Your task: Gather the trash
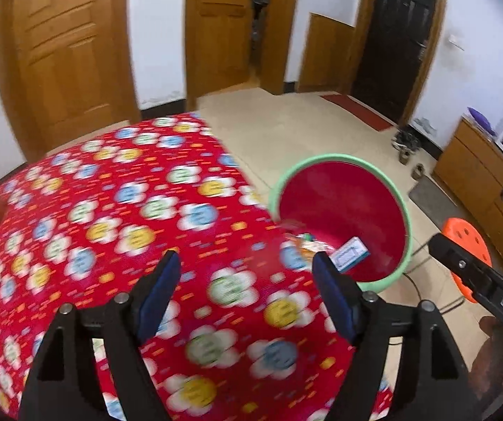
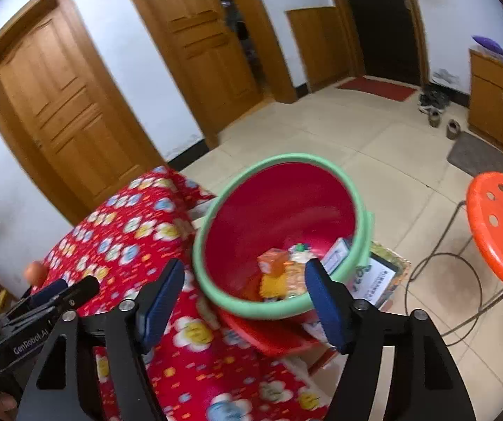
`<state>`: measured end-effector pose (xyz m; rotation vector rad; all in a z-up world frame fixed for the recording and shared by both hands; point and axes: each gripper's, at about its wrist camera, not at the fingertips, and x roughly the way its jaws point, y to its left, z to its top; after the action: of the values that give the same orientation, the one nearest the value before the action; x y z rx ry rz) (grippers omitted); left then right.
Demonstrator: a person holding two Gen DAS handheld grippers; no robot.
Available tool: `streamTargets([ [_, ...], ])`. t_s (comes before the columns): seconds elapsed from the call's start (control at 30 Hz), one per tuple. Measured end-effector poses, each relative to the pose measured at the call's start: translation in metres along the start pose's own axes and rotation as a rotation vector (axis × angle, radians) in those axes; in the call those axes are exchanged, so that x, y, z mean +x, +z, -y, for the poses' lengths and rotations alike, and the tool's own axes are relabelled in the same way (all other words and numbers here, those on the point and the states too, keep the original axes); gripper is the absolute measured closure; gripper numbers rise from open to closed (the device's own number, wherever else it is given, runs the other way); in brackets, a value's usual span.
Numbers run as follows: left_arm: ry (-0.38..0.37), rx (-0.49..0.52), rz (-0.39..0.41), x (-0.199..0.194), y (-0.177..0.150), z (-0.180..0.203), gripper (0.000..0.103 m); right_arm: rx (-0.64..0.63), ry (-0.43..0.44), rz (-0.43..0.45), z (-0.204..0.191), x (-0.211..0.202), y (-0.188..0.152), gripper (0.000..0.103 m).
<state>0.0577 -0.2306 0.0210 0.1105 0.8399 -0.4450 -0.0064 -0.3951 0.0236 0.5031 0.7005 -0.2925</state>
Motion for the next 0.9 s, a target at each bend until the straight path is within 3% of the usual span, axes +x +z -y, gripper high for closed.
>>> streamTargets([
  [0.4, 0.165, -0.163, 0.060, -0.071, -0.039, -0.071, 0.022, -0.152, 0.076, 0.014, -0.083, -0.034, -0.044, 0.022],
  [0.9, 0.240, -0.239, 0.081, -0.107, -0.076, -0.099, 0.022, -0.243, 0.098, -0.004, -0.115, -0.047, -0.072, 0.022],
])
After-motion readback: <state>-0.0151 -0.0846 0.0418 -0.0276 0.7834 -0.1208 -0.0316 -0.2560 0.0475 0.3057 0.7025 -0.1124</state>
